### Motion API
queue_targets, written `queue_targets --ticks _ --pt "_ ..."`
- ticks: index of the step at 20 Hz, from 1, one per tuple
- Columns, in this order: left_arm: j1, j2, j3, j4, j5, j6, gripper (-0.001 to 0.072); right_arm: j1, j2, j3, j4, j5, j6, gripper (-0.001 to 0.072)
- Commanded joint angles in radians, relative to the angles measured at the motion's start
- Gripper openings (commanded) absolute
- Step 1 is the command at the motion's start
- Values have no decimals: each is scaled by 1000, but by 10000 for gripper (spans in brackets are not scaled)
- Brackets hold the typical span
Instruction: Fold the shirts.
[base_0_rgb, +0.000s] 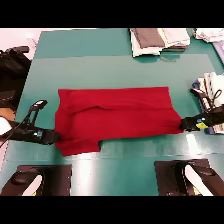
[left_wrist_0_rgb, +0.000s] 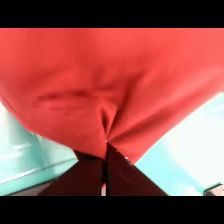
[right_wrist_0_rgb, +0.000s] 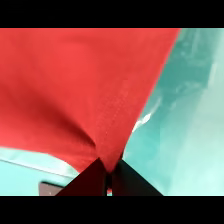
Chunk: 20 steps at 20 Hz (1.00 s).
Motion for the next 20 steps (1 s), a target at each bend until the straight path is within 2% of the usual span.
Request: queue_targets --ticks 1,5,13,16,18,19,20 --pt "0 51 71 25 -23 2 20 -9 79 13 -36 -8 21 15" --pt "1 -93 167 82 142 35 20 -9 -22 77 -30 -96 21 15" --pt "0 -528 352 111 436 64 23 108 -491 453 -28 -190 37 16" --pt "0 -613 373 110 502 63 24 163 -633 551 -24 -186 53 17" --pt "0 -632 373 110 507 63 25 167 -696 598 45 -186 55 20" --pt "1 -633 375 110 507 64 144 162 -721 620 83 -187 53 96" --pt "0 -633 381 106 506 57 457 150 -742 644 125 -185 53 279"
